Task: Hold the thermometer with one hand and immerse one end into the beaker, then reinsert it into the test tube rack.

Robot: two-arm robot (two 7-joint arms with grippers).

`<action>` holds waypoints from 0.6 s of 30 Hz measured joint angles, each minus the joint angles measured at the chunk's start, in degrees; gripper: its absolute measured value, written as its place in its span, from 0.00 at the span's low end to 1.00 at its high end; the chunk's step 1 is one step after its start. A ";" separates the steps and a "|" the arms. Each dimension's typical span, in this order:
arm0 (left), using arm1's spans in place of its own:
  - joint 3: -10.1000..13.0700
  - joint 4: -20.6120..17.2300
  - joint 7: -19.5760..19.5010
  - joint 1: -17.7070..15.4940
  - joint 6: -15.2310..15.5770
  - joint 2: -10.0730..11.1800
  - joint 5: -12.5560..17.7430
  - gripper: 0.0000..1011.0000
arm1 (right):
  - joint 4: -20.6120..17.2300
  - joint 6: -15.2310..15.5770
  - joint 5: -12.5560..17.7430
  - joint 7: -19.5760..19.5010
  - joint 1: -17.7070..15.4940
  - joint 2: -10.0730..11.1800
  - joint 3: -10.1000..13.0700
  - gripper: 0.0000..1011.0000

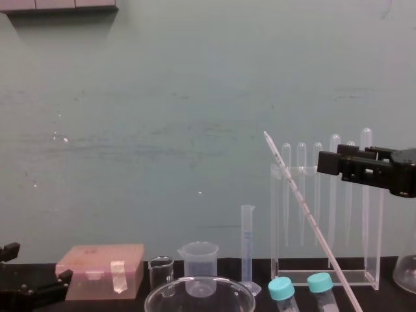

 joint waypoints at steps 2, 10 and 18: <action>0.00 0.00 0.00 0.00 0.00 0.00 0.00 1.00 | -0.01 -0.12 0.09 -0.06 -0.04 -0.16 0.22 0.66; 0.00 0.00 0.00 0.00 0.00 0.00 0.00 1.00 | 0.10 -0.91 -5.60 -14.08 -2.05 -2.29 4.87 0.92; 0.00 0.00 0.00 0.00 0.00 0.00 0.00 1.00 | 3.12 9.48 -15.23 -28.23 -3.80 -2.47 4.32 0.99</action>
